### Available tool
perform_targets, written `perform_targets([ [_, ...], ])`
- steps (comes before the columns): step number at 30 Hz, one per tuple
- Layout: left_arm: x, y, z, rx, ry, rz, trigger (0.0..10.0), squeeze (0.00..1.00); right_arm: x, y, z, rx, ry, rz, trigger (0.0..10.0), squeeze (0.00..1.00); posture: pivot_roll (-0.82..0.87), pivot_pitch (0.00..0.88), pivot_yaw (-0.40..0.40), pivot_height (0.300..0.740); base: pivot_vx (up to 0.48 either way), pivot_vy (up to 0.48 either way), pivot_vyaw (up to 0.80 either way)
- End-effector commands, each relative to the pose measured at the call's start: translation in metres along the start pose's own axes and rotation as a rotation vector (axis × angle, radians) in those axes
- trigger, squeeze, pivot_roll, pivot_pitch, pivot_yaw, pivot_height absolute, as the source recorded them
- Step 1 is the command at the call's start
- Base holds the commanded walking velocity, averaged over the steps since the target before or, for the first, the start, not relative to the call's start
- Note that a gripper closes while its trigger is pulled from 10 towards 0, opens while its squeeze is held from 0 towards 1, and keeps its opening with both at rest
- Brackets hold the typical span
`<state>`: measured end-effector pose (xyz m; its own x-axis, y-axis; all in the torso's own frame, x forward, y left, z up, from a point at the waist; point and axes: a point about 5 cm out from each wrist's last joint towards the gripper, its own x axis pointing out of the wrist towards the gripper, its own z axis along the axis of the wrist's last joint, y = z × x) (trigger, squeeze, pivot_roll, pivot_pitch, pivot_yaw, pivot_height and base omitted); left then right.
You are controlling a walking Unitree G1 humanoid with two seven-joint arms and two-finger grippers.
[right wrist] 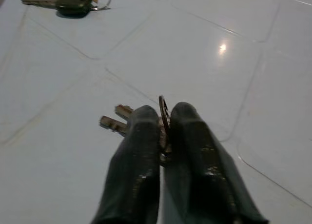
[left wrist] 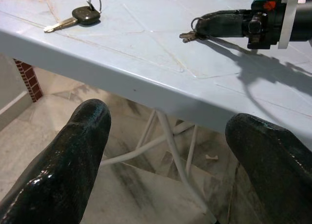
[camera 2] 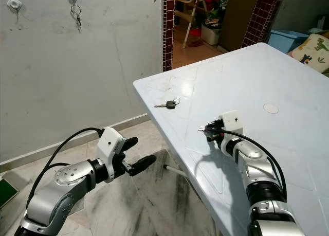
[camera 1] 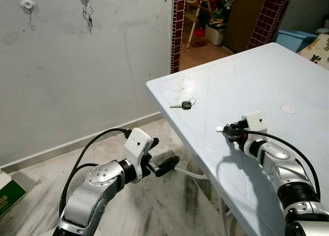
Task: Hang keys on a hook
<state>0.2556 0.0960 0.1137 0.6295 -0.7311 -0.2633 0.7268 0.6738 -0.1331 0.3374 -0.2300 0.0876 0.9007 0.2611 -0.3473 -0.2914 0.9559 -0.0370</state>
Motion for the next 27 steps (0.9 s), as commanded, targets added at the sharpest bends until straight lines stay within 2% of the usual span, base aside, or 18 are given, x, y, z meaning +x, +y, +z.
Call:
perform_targets([
  [1, 0.000, 0.003, 0.004, 0.010, -0.004, 0.003, 10.0, 0.00, -0.001, -0.006, 0.003, 0.001, -0.008, -0.021, 0.0, 0.00, 0.07, 0.030, 0.003, 0.740, 0.000, 0.000, 0.00],
  [8, 0.000, 0.004, 0.004, 0.010, -0.006, 0.013, 10.0, 0.00, 0.001, -0.006, 0.010, -0.012, -0.034, -0.046, 0.0, 0.00, 0.07, 0.024, 0.002, 0.740, 0.000, 0.000, 0.00],
  [13, -0.001, 0.009, 0.005, 0.005, -0.021, 0.064, 10.0, 0.00, 0.002, -0.005, 0.018, -0.017, -0.062, -0.049, 0.0, 0.00, 0.07, 0.019, -0.001, 0.740, 0.000, 0.000, 0.00],
  [16, -0.003, 0.019, 0.008, 0.021, -0.053, 0.170, 10.0, 0.00, 0.006, 0.003, 0.033, -0.043, -0.114, -0.024, 0.0, 0.00, 0.07, 0.015, -0.001, 0.740, 0.000, 0.000, 0.00],
  [19, -0.013, 0.035, 0.013, 0.053, -0.123, 0.378, 10.0, 0.00, 0.009, 0.024, 0.057, -0.046, -0.221, 0.041, 0.0, 0.00, 0.07, 0.008, -0.003, 0.740, 0.000, 0.000, 0.00],
  [21, -0.017, 0.040, 0.014, 0.041, -0.146, 0.454, 10.0, 0.00, 0.010, 0.032, 0.063, -0.027, -0.255, 0.050, 0.0, 0.00, 0.07, 0.006, -0.007, 0.740, 0.000, 0.000, 0.00],
  [22, -0.017, 0.040, 0.014, 0.041, -0.146, 0.454, 10.0, 0.00, 0.010, 0.032, 0.063, -0.027, -0.255, 0.050, 0.0, 0.00, 0.07, 0.006, -0.007, 0.740, 0.000, 0.000, 0.00],
  [23, -0.022, 0.045, 0.015, 0.033, -0.168, 0.522, 10.0, 0.00, 0.011, 0.043, 0.069, -0.035, -0.286, 0.067, 3.2, 0.00, 0.07, 0.006, -0.007, 0.740, 0.000, 0.000, 0.00],
  [24, -0.025, 0.048, 0.016, 0.037, -0.182, 0.572, 10.0, 0.00, 0.012, 0.053, 0.073, -0.018, -0.308, 0.076, 10.0, 0.00, 0.07, 0.003, -0.011, 0.740, 0.000, 0.000, 0.00],
  [27, -0.028, 0.050, 0.016, 0.049, -0.194, 0.620, 10.0, 0.00, 0.013, 0.067, 0.075, 0.024, -0.331, 0.075, 10.0, 0.00, 0.07, 0.002, -0.012, 0.740, 0.000, 0.000, 0.00],
])
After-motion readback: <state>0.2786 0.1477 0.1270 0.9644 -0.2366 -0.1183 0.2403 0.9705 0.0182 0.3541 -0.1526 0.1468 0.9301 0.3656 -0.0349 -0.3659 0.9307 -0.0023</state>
